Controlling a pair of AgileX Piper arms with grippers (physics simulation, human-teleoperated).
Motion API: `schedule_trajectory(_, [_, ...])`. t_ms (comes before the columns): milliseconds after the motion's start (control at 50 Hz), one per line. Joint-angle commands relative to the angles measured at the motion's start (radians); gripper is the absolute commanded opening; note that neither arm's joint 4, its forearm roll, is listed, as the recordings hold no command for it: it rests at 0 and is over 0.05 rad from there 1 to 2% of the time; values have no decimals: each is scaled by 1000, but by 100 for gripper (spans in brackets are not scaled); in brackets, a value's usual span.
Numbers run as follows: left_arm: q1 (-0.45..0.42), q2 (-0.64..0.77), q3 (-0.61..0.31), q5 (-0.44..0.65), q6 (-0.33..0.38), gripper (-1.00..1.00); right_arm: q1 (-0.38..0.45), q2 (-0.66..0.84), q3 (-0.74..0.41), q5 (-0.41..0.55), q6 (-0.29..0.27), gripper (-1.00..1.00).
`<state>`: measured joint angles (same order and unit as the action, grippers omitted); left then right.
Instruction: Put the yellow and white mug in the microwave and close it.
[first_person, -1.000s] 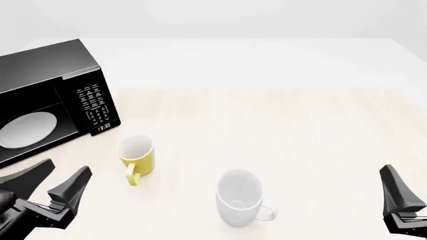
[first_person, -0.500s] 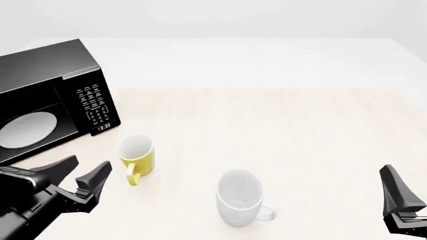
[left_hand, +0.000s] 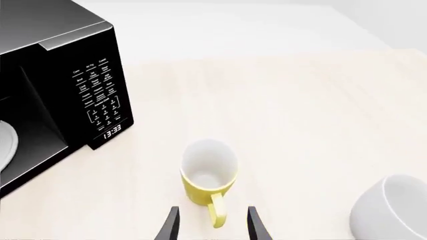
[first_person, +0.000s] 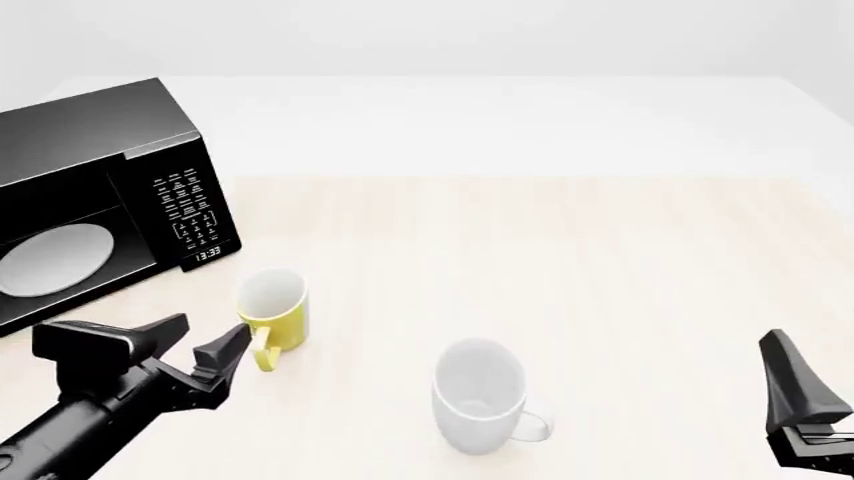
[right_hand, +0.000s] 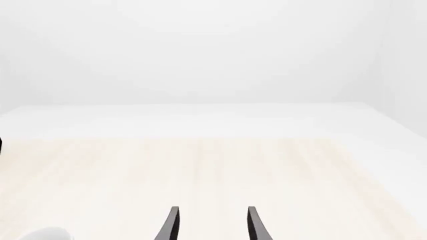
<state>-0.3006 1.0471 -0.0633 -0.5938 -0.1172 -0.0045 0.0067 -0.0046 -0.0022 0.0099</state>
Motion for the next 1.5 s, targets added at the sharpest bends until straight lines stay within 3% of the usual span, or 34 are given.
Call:
schedule_trajectory(20, [-2,148,-3,-94,-12,100,0,0,0,0,0,100])
schedule_trajectory(540, [6,440,-65,-225,-35,100,0,0,0,0,0,100])
schedule_trajectory(1500, [-38,690,-111,-289,-98,100,0,0,0,0,0,100])
